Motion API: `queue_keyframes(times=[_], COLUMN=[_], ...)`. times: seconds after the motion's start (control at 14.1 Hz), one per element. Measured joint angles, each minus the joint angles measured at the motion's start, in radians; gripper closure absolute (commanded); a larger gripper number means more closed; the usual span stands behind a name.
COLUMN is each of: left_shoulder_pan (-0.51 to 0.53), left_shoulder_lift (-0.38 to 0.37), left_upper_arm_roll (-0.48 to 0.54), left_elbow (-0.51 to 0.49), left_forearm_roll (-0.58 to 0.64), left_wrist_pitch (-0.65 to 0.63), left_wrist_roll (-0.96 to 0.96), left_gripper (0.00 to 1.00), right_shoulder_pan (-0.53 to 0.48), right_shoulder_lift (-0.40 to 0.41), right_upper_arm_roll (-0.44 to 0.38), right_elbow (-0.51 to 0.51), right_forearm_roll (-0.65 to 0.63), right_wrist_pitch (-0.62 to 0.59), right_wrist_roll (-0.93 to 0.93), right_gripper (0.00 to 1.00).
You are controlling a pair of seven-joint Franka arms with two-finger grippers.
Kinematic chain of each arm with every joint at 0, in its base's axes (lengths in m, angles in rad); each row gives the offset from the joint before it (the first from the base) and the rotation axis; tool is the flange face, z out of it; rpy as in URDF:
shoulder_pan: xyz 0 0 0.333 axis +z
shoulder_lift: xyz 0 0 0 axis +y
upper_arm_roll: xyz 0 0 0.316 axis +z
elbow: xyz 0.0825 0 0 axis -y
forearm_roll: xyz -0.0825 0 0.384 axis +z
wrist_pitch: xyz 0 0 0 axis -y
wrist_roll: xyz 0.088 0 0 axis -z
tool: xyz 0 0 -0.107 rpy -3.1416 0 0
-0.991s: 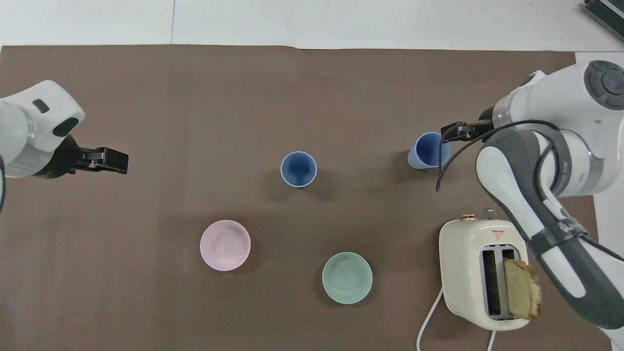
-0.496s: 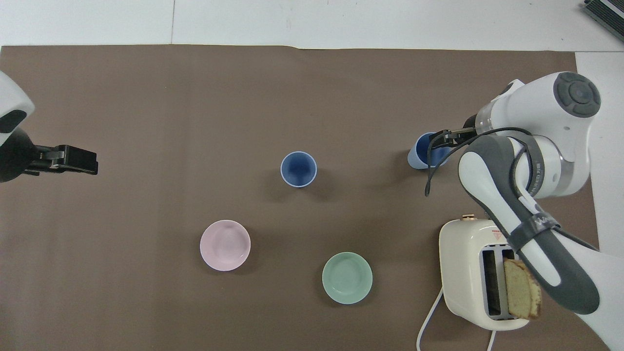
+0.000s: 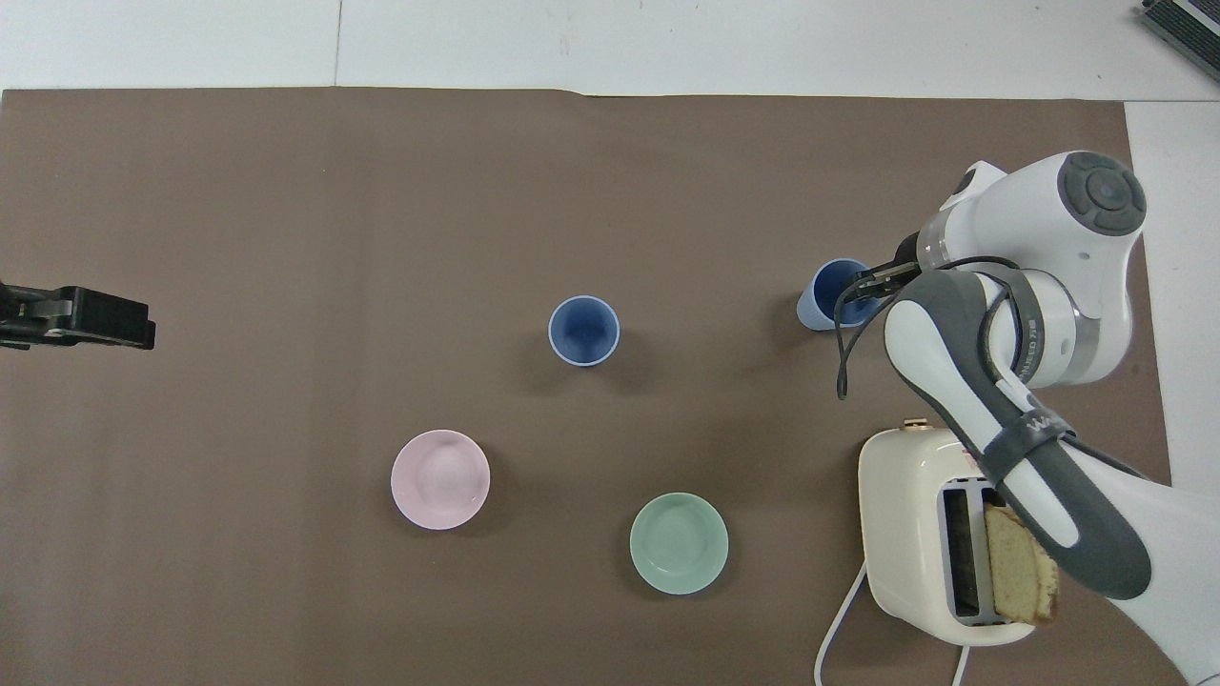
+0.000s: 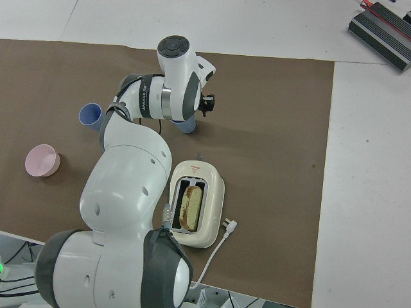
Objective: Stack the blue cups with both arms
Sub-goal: 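Grasp the other blue cup with the right gripper while the left withdraws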
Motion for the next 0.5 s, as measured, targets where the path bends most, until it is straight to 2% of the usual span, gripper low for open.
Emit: queue_keyframes(times=[0.5], left_shoulder_pan=[0.000], left_shoulder_lift=[-0.001], left_upper_arm_roll=[0.002], left_elbow=[0.000], left_forearm_roll=[-0.001], left_wrist_pitch=[-0.007], left_wrist_roll=[0.004], left_gripper=[0.00], right_shoulder_pan=[0.001], right_shoulder_lift=[0.000], right_upper_arm_roll=[0.001], right_elbow=[0.004], right_forearm_roll=[0.000], right_wrist_pitch=[0.010], right_wrist_roll=[-0.006], right_gripper=[1.00])
